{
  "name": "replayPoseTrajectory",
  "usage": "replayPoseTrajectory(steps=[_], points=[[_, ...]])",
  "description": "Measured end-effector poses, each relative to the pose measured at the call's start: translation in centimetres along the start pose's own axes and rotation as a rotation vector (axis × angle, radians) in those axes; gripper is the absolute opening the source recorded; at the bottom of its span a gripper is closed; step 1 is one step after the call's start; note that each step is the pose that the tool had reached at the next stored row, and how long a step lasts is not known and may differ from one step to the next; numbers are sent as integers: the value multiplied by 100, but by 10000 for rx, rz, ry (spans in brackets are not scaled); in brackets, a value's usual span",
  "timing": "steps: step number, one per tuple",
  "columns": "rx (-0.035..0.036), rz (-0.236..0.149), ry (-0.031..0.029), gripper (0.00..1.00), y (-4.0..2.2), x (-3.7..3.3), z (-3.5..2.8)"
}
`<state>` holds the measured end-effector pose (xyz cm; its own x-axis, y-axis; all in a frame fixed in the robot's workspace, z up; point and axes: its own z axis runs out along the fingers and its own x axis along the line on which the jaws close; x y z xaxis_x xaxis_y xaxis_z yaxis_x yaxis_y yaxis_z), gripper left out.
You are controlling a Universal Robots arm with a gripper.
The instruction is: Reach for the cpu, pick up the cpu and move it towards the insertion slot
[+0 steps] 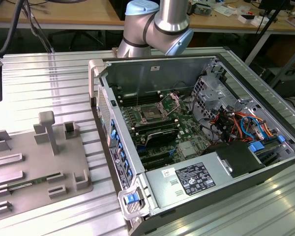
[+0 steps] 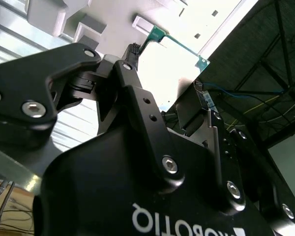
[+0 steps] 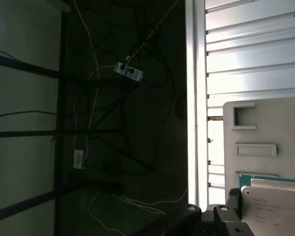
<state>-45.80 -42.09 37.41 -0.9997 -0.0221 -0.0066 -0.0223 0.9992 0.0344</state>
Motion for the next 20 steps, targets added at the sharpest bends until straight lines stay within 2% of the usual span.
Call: replayPoseTrajectory(steps=[11,20], points=[[0,0,1,55,4,-1,-128],[0,0,0,55,9,-2,-273]])
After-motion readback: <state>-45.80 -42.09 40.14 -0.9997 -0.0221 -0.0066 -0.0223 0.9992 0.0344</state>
